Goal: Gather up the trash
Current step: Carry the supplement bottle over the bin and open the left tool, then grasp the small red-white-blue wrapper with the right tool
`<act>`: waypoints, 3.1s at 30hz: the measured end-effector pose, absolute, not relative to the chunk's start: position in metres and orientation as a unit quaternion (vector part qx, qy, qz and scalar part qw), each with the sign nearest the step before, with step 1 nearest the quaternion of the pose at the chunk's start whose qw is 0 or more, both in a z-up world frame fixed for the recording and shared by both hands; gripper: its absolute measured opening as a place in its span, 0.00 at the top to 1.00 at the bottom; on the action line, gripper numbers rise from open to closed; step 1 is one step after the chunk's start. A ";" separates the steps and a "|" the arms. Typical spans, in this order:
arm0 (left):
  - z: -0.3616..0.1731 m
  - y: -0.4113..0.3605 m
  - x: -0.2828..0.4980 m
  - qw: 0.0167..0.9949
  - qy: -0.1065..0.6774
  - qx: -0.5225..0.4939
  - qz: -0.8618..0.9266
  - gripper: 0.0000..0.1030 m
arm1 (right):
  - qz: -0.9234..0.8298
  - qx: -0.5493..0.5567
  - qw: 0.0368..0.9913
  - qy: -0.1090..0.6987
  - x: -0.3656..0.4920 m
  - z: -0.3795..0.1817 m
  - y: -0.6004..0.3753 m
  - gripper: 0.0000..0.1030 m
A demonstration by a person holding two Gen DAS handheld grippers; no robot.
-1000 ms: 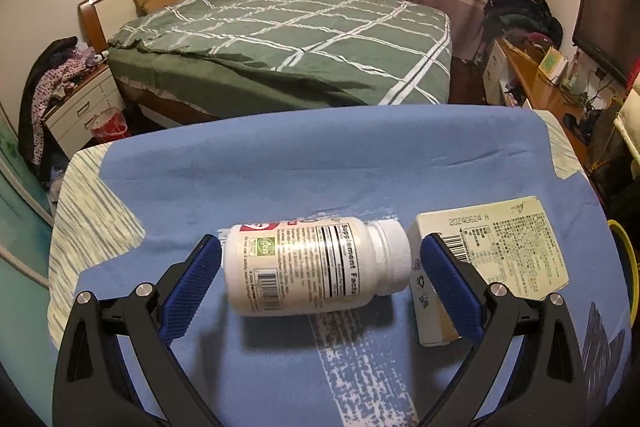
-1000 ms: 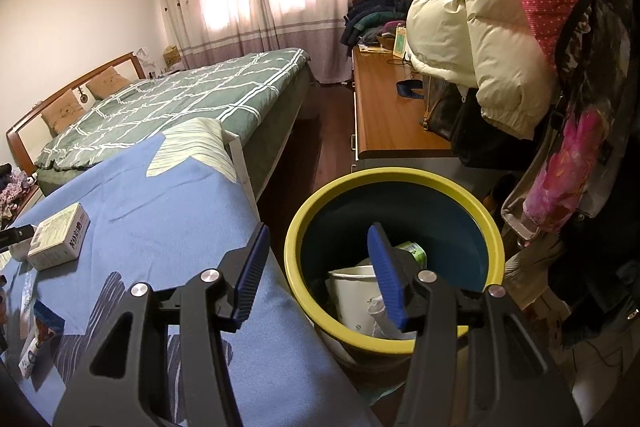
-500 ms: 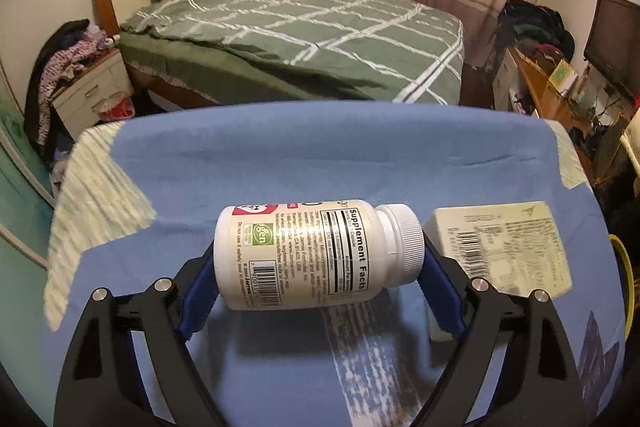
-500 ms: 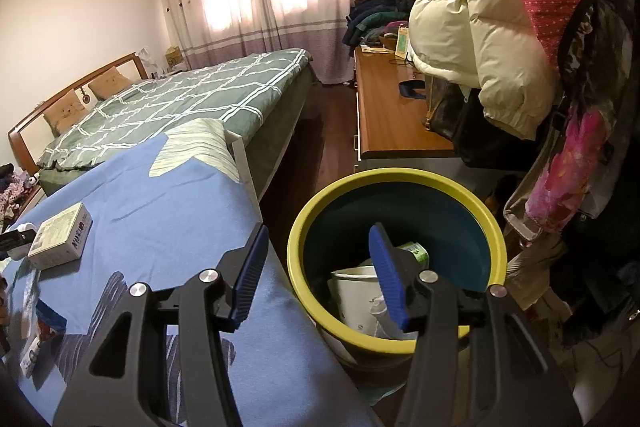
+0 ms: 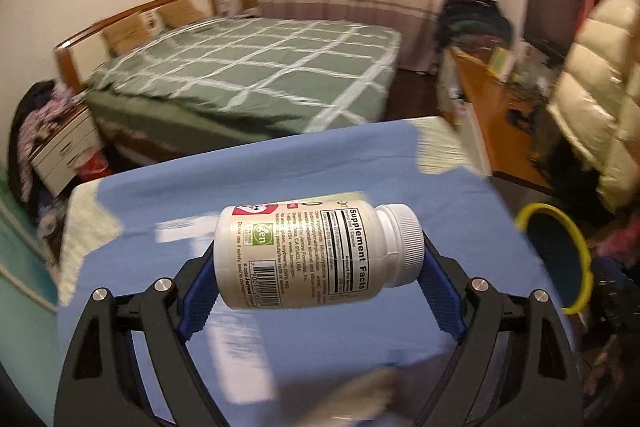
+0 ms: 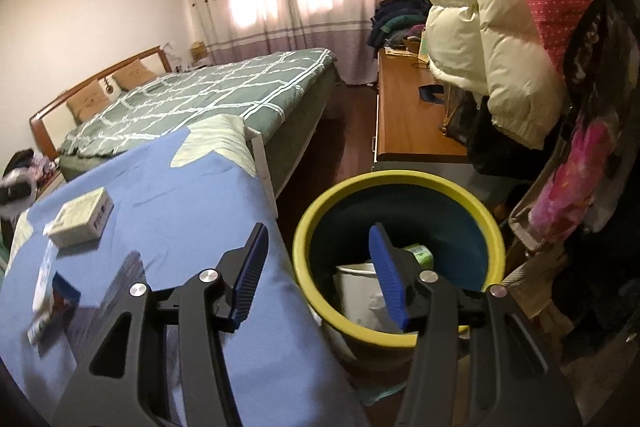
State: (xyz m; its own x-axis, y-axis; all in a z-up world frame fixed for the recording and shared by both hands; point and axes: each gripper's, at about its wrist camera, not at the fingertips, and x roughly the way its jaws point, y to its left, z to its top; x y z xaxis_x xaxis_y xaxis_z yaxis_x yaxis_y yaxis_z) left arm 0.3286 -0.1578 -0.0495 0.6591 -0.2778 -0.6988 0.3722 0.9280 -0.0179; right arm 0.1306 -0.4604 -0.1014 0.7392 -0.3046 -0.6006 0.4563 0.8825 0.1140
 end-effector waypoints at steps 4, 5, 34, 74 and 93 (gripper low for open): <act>-0.047 -0.222 0.303 0.895 0.373 0.071 -0.235 0.16 | -0.215 0.131 0.920 0.300 0.104 -0.105 -0.479 0.51; -0.048 -0.238 0.297 0.891 0.375 0.074 -0.247 0.16 | -0.218 0.133 0.919 0.300 0.099 -0.106 -0.483 0.51; -0.117 -0.496 0.250 0.828 0.415 0.158 -0.342 0.06 | -0.288 0.211 0.885 0.298 0.022 -0.134 -0.563 0.46; -0.098 0.084 0.272 0.951 0.293 -0.061 0.081 0.05 | -0.004 0.069 0.934 0.350 0.209 -0.094 -0.241 0.46; -0.098 0.049 0.265 0.950 0.302 -0.046 0.069 0.05 | 0.028 0.077 0.909 0.410 0.236 -0.132 -0.212 0.64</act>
State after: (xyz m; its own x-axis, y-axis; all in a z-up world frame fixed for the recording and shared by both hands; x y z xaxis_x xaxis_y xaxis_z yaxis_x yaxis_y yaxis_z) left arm 0.2652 0.0487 -0.0984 0.8080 0.1035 -0.5800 -0.1590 0.9862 -0.0455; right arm 0.2361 -0.2121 -0.1320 0.6628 0.1145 -0.7400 0.0111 0.9866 0.1627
